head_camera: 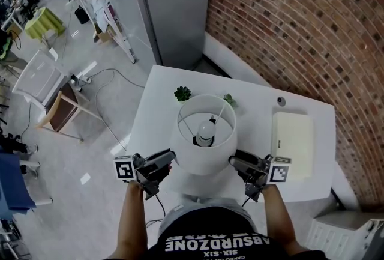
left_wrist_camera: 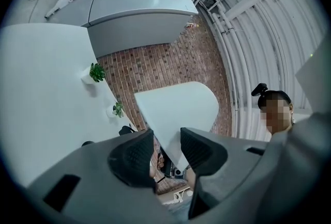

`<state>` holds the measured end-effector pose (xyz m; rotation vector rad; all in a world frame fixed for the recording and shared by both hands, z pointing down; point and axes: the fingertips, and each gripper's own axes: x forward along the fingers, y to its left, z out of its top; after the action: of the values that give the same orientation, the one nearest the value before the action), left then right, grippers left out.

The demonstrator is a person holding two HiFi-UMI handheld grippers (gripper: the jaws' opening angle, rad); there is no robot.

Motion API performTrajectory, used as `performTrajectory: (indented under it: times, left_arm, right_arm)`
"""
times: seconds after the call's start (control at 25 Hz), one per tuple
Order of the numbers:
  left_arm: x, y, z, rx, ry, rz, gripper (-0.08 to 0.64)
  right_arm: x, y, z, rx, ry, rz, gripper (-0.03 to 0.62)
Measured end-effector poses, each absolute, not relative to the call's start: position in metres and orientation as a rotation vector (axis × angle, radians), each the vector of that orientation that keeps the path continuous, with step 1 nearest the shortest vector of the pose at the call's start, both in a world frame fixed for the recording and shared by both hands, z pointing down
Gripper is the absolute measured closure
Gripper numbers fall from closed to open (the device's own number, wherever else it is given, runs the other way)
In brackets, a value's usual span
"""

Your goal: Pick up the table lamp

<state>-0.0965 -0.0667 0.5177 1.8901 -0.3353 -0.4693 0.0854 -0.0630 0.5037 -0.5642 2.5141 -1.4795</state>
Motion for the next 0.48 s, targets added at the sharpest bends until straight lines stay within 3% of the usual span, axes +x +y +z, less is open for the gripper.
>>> performTrajectory:
  times: [0.48]
  left_arm:
    - [-0.0950,-0.0716,0.5041,1.919,-0.345,-0.483,0.397]
  right_arm:
    - [0.0879,-0.0674,0.4952,-0.571,2.527,-1.445,0.337]
